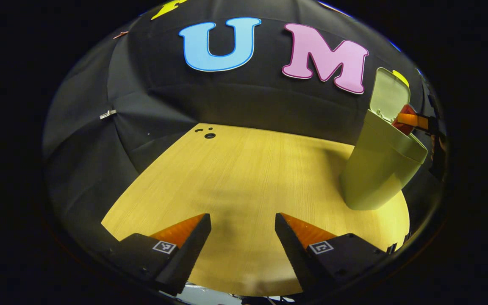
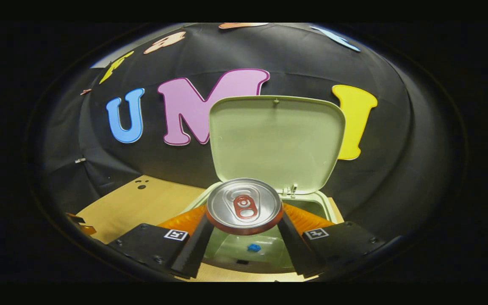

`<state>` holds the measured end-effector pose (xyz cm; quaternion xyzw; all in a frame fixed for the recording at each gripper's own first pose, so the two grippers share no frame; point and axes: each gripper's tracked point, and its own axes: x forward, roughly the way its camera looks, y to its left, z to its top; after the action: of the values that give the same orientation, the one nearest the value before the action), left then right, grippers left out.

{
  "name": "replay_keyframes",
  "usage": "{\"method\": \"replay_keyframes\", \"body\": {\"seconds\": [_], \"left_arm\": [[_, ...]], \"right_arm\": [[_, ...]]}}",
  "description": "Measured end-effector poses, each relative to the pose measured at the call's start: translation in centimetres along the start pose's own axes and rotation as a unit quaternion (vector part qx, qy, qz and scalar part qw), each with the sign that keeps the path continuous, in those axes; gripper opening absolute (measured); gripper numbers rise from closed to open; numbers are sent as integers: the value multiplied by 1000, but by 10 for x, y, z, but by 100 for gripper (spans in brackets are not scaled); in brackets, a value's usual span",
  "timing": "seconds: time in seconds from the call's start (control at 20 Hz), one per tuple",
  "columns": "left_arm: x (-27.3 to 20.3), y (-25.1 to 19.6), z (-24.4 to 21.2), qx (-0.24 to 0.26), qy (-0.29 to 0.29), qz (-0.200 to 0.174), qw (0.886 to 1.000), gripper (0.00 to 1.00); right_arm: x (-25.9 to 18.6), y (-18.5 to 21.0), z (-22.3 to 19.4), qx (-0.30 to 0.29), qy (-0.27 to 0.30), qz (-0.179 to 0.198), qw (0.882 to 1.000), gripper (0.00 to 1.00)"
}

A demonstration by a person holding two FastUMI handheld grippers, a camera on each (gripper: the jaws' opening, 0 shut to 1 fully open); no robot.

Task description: Press the lid of the desktop garbage bin to open it, pick up the crumpled paper on the desktop and throw it into the bin, then pick up the pop can on the desktop and drop it into the bin, and finally close the garbage bin lid.

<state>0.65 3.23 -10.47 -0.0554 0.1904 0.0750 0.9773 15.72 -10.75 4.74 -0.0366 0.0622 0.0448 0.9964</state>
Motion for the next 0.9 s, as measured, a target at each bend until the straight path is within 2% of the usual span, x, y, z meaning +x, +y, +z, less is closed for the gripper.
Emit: {"method": "replay_keyframes", "body": {"seconds": [0.2, 0.25, 0.45, 0.9], "left_arm": [[-6, 5, -3, 45, 1, -13, 999, 98], [-9, 8, -5, 48, 2, -15, 999, 97], [-14, 13, -13, 29, 6, -25, 999, 97], [-24, 28, -19, 30, -2, -24, 999, 98]], "right_arm": [[-12, -2, 6, -2, -11, -18, 1000, 88], [-16, -3, 8, -4, -14, -22, 1000, 99], [-34, -4, 34, 5, -37, -32, 999, 99], [-53, -20, 148, -6, -100, -60, 993, 98]]}}
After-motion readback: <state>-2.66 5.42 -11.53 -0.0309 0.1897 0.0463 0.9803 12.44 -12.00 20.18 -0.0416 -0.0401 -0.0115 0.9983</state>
